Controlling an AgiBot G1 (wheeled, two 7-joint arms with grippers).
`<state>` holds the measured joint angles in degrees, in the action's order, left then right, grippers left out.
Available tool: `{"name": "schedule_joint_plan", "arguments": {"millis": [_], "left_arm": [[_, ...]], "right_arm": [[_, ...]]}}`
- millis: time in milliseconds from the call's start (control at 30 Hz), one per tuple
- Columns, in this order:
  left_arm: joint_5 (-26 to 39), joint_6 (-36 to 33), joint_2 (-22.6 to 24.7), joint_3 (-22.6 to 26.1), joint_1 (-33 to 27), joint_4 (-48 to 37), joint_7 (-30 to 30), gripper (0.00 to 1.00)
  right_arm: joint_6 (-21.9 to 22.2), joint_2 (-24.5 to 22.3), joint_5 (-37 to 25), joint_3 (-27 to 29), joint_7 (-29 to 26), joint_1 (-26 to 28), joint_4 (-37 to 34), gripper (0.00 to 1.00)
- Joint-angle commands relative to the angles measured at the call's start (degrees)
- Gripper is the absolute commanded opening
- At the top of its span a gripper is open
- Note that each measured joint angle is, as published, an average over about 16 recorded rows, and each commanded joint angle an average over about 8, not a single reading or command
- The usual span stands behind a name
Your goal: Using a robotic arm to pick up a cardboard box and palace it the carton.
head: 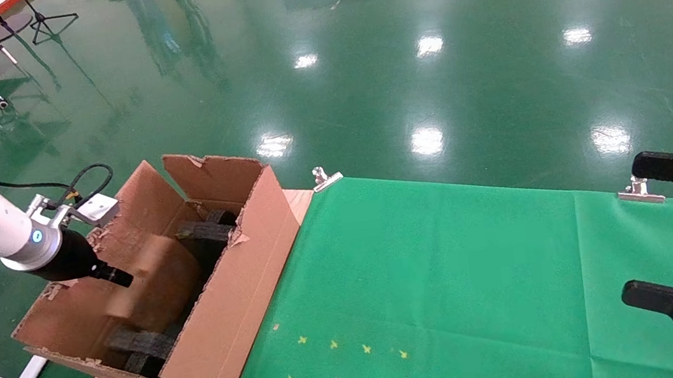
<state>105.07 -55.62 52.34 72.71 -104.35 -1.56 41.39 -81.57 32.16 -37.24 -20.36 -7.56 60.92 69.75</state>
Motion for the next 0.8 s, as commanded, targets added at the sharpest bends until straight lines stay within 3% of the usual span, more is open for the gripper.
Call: {"name": "schedule_joint_plan", "arguments": {"millis": [33,300,533,800], "left_arm": [[-0.05,-0.11,-0.03,-0.03,-0.04,-0.01,-0.03,1.0],[-1.61,-1.71,-0.62,-1.08,-2.07,1.45,-1.58,1.0],[-7.15,-9.9,-4.35,-4.83,-9.19,7.81,-6.86,1.0],[-9.34,-16.7,-6.65,-6.12,-12.87,13.41,-8.13,1.0]], "right_arm": [[0.0,0.0,0.0,0.0,0.0,0.0,0.0,1.0],[0.0,0.0,0.0,0.0,0.0,0.0,0.0,1.0],[0.0,0.0,0.0,0.0,0.0,0.0,0.0,1.0],[0.01,0.0,0.0,0.0,0.0,-0.01,-0.01,1.0]]}}
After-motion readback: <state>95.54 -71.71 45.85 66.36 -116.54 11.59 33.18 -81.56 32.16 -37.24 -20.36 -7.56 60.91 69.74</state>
